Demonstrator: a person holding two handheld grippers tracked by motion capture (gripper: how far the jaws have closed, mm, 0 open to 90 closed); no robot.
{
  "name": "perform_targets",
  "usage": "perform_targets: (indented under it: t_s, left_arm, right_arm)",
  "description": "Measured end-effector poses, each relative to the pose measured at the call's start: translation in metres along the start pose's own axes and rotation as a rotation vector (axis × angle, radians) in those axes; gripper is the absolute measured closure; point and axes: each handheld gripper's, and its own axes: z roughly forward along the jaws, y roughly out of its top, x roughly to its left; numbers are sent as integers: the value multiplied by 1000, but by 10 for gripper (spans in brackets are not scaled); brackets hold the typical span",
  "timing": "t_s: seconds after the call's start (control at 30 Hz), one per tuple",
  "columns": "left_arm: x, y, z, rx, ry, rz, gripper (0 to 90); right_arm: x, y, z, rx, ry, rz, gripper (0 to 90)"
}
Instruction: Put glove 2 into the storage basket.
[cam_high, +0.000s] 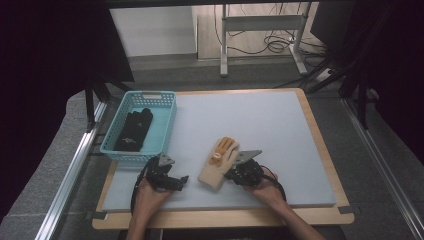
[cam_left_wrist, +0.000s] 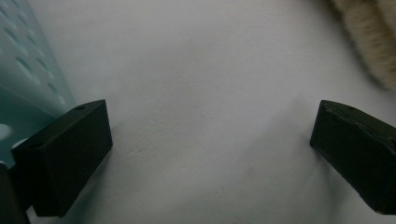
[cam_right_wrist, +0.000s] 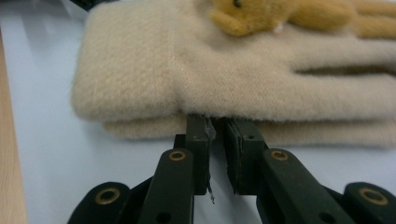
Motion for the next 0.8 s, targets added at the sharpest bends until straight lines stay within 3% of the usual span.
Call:
perform_targets:
  t_s: [0.23,0.37,0.5,0.63,0.8]
  left_arm:
    - [1,0,0,2,-9,-4,5]
    - [0,0,0,2,-7,-5,7]
    - [0,0,0,1,-5,-4,7]
    - [0,0,0,1,-8,-6,5]
    - [0,-1,0,-1,-8,-12,5]
  right_arm:
    - [5,13,17,-17,-4,-14,787]
    - [6,14,18,-16,1,-10,767]
    - [5,12,8,-26,-11,-22,719]
    - [-4,5,-6,-31,-63,-19,657]
    - [-24,-7,-28,-52,-121,39,584]
